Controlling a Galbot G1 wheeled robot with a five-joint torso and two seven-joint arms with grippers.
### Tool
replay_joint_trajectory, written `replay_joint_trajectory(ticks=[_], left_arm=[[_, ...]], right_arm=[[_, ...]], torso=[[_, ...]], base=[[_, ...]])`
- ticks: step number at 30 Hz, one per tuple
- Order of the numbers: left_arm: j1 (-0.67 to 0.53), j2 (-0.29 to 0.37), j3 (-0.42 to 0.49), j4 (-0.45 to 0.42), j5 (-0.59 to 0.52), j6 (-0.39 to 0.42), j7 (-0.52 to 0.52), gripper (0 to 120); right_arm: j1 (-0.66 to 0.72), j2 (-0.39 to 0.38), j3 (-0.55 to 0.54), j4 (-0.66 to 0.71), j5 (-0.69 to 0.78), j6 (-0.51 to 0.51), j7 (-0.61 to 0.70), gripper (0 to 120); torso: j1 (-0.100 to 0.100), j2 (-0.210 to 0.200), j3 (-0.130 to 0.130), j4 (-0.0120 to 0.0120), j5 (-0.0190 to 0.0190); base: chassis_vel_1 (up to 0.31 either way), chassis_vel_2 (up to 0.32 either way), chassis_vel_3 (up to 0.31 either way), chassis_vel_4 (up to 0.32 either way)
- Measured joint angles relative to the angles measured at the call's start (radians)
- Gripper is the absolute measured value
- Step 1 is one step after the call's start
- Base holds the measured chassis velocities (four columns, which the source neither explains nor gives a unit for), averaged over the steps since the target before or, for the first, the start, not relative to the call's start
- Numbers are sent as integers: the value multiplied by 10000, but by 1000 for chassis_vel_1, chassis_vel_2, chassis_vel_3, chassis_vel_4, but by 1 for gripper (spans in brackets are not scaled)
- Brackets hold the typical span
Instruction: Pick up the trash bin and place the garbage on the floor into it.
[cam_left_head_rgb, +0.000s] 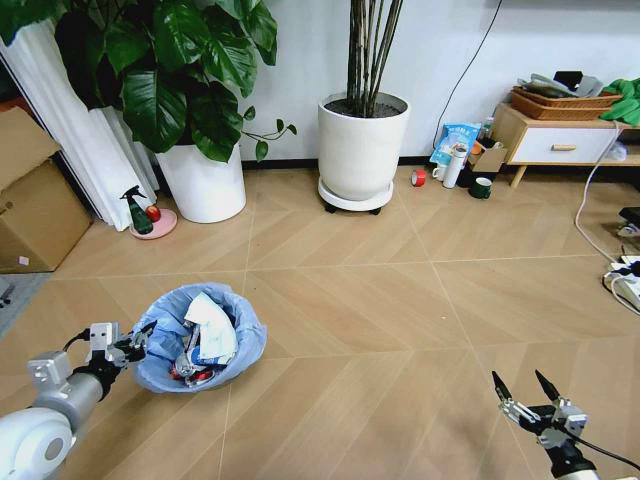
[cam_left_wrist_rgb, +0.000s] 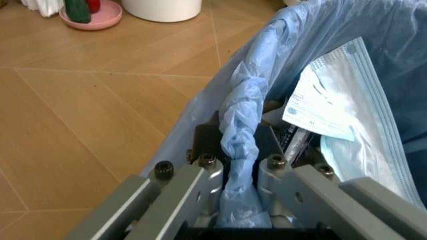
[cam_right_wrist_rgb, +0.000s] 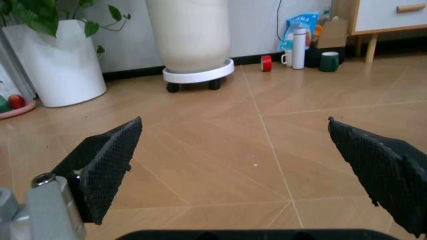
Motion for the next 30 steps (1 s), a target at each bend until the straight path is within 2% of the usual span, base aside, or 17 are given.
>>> replay_joint_trajectory(ticks=[30], left_arm=[[123,-150,-139,-127,-7,62,-116,1]], right_arm=[[169,-29,-86,-168,181,14,-122,100]], torso=[[0,0,0,0,1]], base=[[17,-15,-11,13]])
